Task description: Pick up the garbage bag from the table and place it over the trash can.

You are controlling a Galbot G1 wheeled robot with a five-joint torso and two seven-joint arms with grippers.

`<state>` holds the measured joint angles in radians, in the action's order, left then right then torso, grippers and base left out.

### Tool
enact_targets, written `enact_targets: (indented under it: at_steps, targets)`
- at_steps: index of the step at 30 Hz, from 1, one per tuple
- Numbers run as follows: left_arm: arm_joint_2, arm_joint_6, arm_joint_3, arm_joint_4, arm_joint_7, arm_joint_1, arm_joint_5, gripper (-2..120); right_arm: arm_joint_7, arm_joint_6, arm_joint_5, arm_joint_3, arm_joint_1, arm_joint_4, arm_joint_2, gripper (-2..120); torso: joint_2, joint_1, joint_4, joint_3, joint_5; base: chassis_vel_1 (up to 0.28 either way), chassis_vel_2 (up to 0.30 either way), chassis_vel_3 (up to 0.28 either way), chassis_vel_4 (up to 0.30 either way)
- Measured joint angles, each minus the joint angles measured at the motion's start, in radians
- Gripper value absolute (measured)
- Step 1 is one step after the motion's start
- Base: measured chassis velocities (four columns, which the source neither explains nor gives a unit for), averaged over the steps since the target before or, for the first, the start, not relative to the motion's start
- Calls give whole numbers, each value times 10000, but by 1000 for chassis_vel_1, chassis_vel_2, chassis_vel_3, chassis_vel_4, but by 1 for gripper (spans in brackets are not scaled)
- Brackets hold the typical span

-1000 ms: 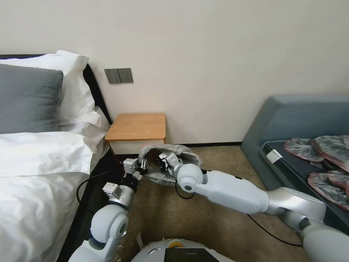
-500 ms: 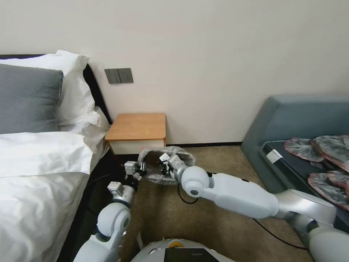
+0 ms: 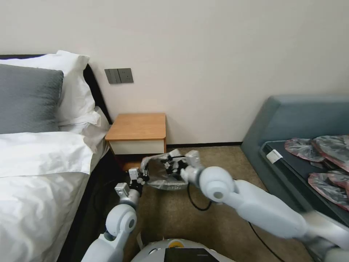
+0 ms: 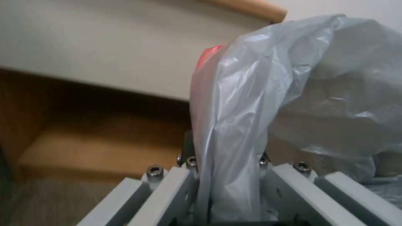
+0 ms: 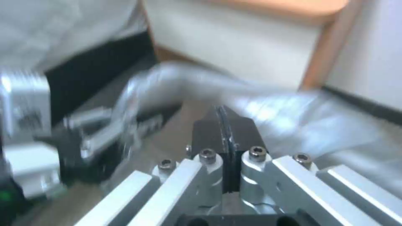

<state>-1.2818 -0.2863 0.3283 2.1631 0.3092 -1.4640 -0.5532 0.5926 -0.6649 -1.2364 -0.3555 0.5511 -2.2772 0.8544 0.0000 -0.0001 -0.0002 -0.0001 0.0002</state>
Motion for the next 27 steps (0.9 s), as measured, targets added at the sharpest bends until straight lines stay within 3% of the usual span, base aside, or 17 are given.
enact_targets:
  at_steps: [4, 9, 14, 21, 27]
  targets:
    - [96, -129, -228, -58, 241, 28, -166, 3, -1270, 217, 1237, 1651, 1667, -321, -599, 0, 0, 0, 0, 0, -3, 0, 0, 0, 0]
    - [153, -297, -314, -58, 474, 65, -433, 3, -1992, 647, 2459, 2676, 3171, -437, -713, 0, 0, 0, -4, 0, 0, 0, 0, 0, 0]
    - [-64, -403, 127, 294, 641, -462, -437, 3, -3179, 1290, 4401, 3555, 4100, -192, 68, 0, 0, 0, 13, 0, -1, 0, 0, 0, 0]
    - [30, -477, 316, 358, 649, -471, -449, 3, -4533, 1902, 6622, 5150, 5725, -286, 1040, 0, 0, 0, -3, 0, -2, 0, 0, 0, 0]
    - [122, -474, 478, 391, 638, -631, -447, 3, -4995, 2656, 8676, 5761, 7308, -411, 2307, 0, 0, 0, 3, 0, -3, 0, 0, 0, 0]
